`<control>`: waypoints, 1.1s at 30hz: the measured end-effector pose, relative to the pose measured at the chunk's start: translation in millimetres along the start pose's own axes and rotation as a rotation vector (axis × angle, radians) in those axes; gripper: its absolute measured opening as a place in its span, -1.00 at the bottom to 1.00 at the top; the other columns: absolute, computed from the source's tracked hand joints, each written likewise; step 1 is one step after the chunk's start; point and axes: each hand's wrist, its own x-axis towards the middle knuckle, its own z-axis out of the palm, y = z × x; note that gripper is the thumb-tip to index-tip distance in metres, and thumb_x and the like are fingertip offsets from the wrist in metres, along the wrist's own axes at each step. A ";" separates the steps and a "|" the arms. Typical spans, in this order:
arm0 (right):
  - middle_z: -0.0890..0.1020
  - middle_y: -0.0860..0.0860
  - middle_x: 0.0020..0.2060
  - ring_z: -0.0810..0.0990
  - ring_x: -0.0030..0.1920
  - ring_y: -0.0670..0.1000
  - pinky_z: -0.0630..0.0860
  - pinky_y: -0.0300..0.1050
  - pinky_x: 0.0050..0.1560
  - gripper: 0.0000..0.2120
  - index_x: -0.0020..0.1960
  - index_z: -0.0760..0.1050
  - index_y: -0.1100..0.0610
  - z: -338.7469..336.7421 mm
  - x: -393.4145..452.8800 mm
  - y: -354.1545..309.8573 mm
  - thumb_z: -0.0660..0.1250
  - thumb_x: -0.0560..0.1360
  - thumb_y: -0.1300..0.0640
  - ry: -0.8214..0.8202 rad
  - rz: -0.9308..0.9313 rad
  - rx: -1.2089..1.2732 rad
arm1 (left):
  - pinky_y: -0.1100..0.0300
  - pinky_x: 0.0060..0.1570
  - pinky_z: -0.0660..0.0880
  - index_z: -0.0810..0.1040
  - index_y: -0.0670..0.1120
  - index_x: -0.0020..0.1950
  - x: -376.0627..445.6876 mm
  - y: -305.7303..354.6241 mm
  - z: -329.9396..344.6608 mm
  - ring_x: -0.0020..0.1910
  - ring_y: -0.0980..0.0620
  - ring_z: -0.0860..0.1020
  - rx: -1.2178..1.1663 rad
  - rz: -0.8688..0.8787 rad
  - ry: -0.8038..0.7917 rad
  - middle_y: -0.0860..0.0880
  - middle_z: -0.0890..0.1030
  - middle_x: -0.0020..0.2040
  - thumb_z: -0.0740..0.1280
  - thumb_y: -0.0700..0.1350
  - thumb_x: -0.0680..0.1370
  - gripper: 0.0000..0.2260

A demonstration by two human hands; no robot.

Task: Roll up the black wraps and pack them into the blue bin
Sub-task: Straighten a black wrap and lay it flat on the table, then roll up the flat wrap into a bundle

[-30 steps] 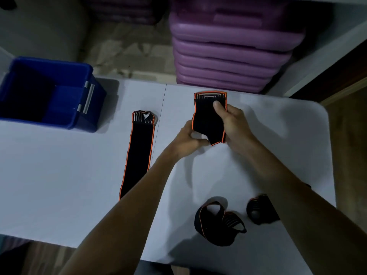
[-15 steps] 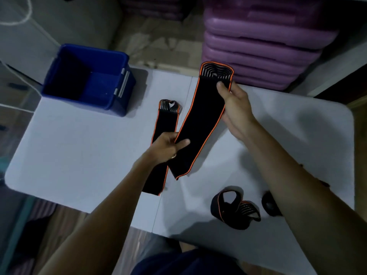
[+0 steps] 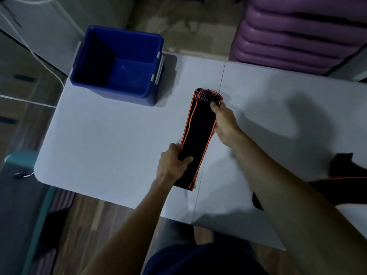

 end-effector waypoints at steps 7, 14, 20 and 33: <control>0.71 0.06 0.01 0.67 0.04 0.08 0.55 0.04 0.24 -0.71 0.04 0.61 0.09 14.0 39.3 0.9 0.32 0.44 -0.07 0.150 -0.004 -0.131 | 0.02 -0.03 0.48 0.54 -0.04 0.17 46.6 36.8 -38.5 0.06 -0.23 0.59 0.115 0.172 0.118 -0.11 0.62 0.12 0.31 -0.01 0.52 -0.75; 0.50 0.02 -0.20 0.48 -0.13 -0.01 0.30 -0.32 -0.20 -0.74 0.00 0.48 0.31 20.3 47.6 4.1 0.33 0.50 0.10 0.607 -0.318 -0.513 | -0.08 0.14 0.55 0.51 -0.13 0.27 120.5 92.4 -38.7 0.16 -0.16 0.58 -0.014 0.286 0.096 -0.13 0.60 0.21 0.30 -0.03 0.55 -0.67; 0.64 0.08 -0.22 0.54 -0.28 -0.04 0.33 -0.53 -0.33 -0.92 -0.12 0.61 0.32 9.2 52.5 7.9 0.34 0.44 0.34 0.625 -0.439 -0.511 | 0.03 -0.02 0.53 0.58 -0.13 0.16 153.2 98.4 -20.9 0.05 -0.13 0.60 0.052 0.362 0.108 -0.12 0.63 0.08 0.33 -0.03 0.57 -0.76; 0.65 0.01 -0.33 0.51 -0.40 -0.22 0.40 -0.42 -0.32 -0.91 -0.19 0.61 0.17 4.9 67.8 17.3 0.51 0.35 0.23 0.584 -0.357 -0.423 | 0.14 -0.09 0.51 0.61 -0.15 0.02 170.5 95.3 -24.1 -0.06 -0.09 0.61 -0.060 0.314 0.127 -0.10 0.67 -0.05 0.36 -0.12 0.56 -0.88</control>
